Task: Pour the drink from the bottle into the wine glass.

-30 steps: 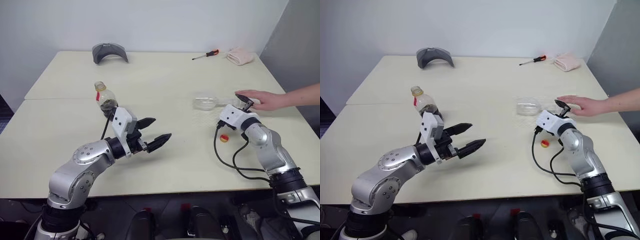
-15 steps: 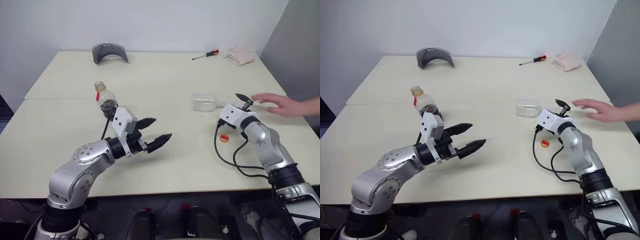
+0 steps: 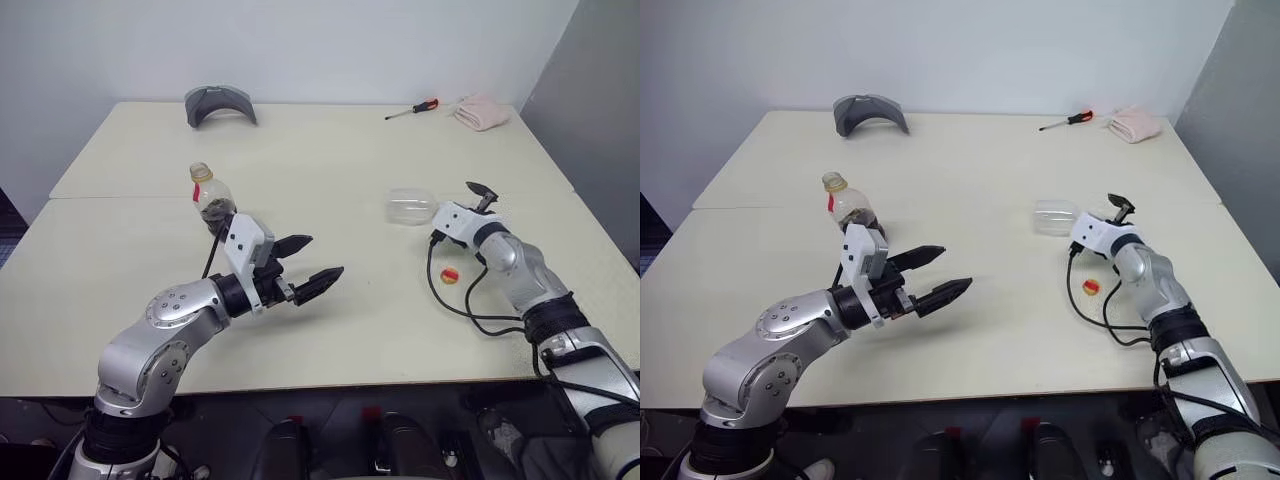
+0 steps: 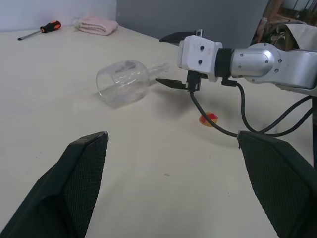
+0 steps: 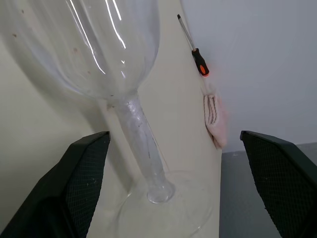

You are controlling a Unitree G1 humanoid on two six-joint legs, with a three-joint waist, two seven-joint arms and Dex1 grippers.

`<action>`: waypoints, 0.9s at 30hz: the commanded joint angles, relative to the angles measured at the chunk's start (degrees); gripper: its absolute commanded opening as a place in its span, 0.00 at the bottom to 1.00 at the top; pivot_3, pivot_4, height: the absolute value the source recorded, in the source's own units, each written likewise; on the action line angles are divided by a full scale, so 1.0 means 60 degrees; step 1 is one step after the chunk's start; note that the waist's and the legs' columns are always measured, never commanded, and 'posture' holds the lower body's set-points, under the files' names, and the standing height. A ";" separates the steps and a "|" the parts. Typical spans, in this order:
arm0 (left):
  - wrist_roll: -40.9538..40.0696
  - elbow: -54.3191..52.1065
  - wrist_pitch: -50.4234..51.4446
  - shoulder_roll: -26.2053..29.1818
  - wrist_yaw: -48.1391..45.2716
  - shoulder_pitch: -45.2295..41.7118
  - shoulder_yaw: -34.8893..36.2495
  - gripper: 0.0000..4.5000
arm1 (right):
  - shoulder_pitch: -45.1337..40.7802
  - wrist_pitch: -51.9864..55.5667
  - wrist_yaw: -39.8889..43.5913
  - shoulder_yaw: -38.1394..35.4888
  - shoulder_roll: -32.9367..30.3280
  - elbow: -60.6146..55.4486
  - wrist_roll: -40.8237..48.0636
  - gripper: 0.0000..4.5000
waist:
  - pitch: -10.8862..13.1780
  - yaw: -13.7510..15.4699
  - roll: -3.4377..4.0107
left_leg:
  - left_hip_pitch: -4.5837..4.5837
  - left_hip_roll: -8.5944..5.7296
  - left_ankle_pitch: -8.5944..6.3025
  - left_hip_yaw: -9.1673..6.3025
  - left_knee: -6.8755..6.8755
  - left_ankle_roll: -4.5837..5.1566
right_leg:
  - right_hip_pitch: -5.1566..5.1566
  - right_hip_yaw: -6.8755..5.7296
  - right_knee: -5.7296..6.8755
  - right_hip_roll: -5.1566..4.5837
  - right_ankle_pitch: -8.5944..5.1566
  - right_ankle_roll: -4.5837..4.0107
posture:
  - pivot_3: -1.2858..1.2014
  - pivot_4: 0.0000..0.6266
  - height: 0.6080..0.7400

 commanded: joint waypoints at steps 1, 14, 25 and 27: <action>-0.0072 -0.0317 -0.0033 -0.0006 0.0060 -0.0111 0.0097 1.00 | -0.0532 -0.0448 -0.0356 0.0092 -0.0045 0.0661 -0.0100 1.00 | 0.0000 -0.0001 0.0000 | 0.0000 0.0000 0.0000 0.0001 0.0000 -0.0001 | -0.0001 0.0001 0.0000 0.0000 0.0002 -0.0003 | 0.52 0.24 1.00; -0.0127 -0.0161 0.0024 0.0028 0.0090 -0.0316 0.0179 1.00 | -0.1931 -0.0960 -0.1039 0.0652 0.0349 0.2991 -0.0417 1.00 | 0.0000 -0.0014 0.0001 | 0.0002 0.0003 0.0003 0.0004 0.0001 -0.0005 | 0.0000 0.0005 0.0003 -0.0003 0.0007 -0.0013 | 0.52 0.24 1.00; -0.0154 -0.0207 0.0071 0.0033 0.0202 -0.0317 0.0209 1.00 | -0.2169 -0.1265 -0.1001 0.0689 0.0481 0.3539 -0.0336 0.57 | 0.0001 -0.0015 0.0002 | 0.0001 0.0002 0.0003 0.0007 0.0001 -0.0006 | 0.0000 0.0005 0.0001 -0.0006 0.0024 -0.0040 | 0.52 0.24 1.00; -0.0153 -0.0221 0.0091 0.0026 0.0208 -0.0311 0.0211 1.00 | -0.2163 -0.1278 -0.1023 0.0697 0.0467 0.3544 -0.0357 0.42 | 0.0001 -0.0016 0.0002 | 0.0001 0.0003 0.0003 0.0006 0.0001 -0.0006 | 0.0000 0.0005 0.0002 -0.0005 0.0023 -0.0040 | 0.52 0.24 1.00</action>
